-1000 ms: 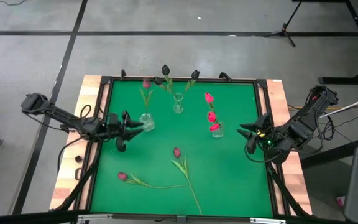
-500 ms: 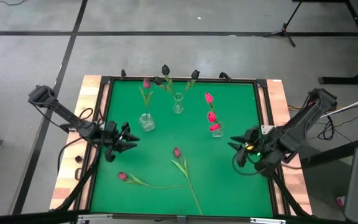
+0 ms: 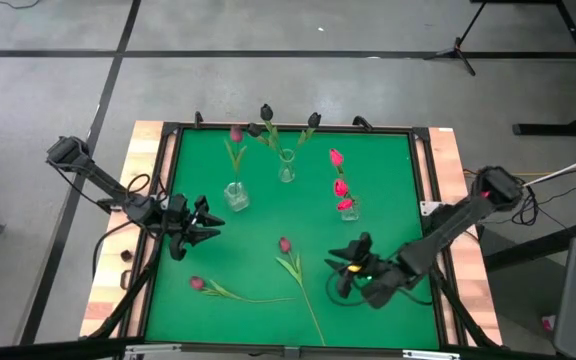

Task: Sort flowers into vase by color
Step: Put the right red tulip into the bottom left transparent vase

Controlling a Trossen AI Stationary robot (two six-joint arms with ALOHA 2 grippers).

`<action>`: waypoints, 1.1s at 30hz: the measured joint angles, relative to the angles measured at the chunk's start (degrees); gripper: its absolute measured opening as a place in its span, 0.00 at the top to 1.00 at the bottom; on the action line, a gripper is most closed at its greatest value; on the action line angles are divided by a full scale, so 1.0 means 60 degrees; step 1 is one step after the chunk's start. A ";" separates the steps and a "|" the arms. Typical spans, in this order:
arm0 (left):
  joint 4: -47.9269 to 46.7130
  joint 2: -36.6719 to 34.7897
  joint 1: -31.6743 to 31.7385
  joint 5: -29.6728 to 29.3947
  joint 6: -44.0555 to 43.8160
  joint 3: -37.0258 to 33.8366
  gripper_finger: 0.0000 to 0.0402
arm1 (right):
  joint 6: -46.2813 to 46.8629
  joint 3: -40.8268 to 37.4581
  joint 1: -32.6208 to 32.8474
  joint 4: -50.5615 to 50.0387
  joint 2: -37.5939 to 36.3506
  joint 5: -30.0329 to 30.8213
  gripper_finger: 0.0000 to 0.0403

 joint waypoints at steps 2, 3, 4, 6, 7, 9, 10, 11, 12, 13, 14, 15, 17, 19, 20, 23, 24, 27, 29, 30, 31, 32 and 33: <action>0.0001 0.0000 0.0000 -0.0004 0.0029 0.0000 0.64 | -0.0406 0.0000 -0.0230 0.0639 0.0451 -0.0007 0.67; 0.0008 0.0000 0.0000 -0.0022 0.0033 0.0000 0.64 | -0.0485 0.0000 -0.0336 0.0804 0.0613 -0.0012 0.67; 0.0023 0.0000 0.0000 -0.0102 0.0033 0.0000 0.64 | -0.0580 0.0000 -0.0435 0.0882 0.0743 -0.0090 0.67; 0.0044 0.0000 0.0003 -0.0229 0.0033 0.0000 0.64 | -0.0792 0.0000 -0.0646 0.1101 0.0950 -0.0526 0.67; 0.0047 0.0000 0.0000 -0.0266 0.0033 0.0000 0.64 | -0.0928 0.0000 -0.0734 0.1137 0.1029 -0.0867 0.67; 0.0051 0.0000 0.0000 -0.0365 0.0033 0.0000 0.64 | -0.0988 0.0000 -0.0920 0.1256 0.1181 -0.1547 0.67; 0.0051 0.0000 0.0000 -0.0404 0.0033 0.0000 0.64 | -0.1032 0.0000 -0.1006 0.1380 0.1271 -0.1796 0.67; 0.0055 0.0000 0.0002 -0.0427 0.0033 0.0000 0.64 | -0.1217 0.0000 -0.1071 0.1576 0.1368 -0.2031 0.67; 0.0054 0.0000 0.0000 -0.0430 0.0033 0.0000 0.64 | -0.1436 0.0000 -0.1151 0.1752 0.1453 -0.2225 0.67; 0.0054 0.0000 0.0000 -0.0429 0.0033 0.0000 0.64 | -0.1672 0.0000 -0.1237 0.1922 0.1522 -0.2325 0.67; 0.0051 0.0000 0.0000 -0.0430 0.0036 0.0000 0.64 | -0.1888 0.0000 -0.1313 0.2087 0.1572 -0.2348 0.67; 0.0051 0.0000 0.0000 -0.0430 0.0038 0.0000 0.64 | -0.2049 0.0000 -0.1386 0.2186 0.1599 -0.2353 0.67; 0.0051 0.0000 0.0000 -0.0426 0.0086 0.0000 0.64 | -0.2350 0.0007 -0.1540 0.2210 0.1637 -0.2343 0.64; 0.0044 0.0000 0.0000 -0.0426 0.0098 0.0000 0.64 | -0.2531 0.0007 -0.1689 0.2172 0.1700 -0.2322 0.60; 0.0029 0.0000 0.0000 -0.0426 0.0105 0.0000 0.64 | -0.2613 0.0007 -0.1760 0.2177 0.1741 -0.2321 0.57; -0.0111 0.0000 0.0000 -0.0426 0.0113 0.0000 0.64 | -0.2672 0.0007 -0.1978 0.2400 0.1966 -0.2439 0.47; -0.0133 0.0000 0.0000 -0.0426 0.0113 0.0000 0.64 | -0.2683 0.0007 -0.2042 0.2635 0.2090 -0.2603 0.44; -0.0131 0.0000 0.0000 -0.0423 0.0109 0.0000 0.64 | -0.2742 0.0012 -0.2090 0.3422 0.2499 -0.3003 0.38; -0.0133 0.0000 0.0000 -0.0423 0.0111 0.0000 0.64 | -0.2884 0.0094 -0.2073 0.3685 0.2703 -0.2957 0.37; -0.0131 0.0000 0.0000 -0.0423 0.0109 0.0000 0.64 | -0.2897 0.0165 -0.2070 0.3690 0.2781 -0.2906 0.36; -0.0135 0.0000 0.0000 -0.0423 0.0113 0.0000 0.64 | -0.2901 0.0219 -0.2064 0.3658 0.2827 -0.2878 0.36; -0.0140 0.0000 0.0000 -0.0423 0.0113 0.0000 0.64 | -0.2884 0.0270 -0.2064 0.3653 0.2884 -0.2824 0.36; -0.0150 0.0000 0.0000 -0.0423 0.0113 0.0000 0.64 | -0.2887 0.0342 -0.2069 0.3677 0.2959 -0.2739 0.36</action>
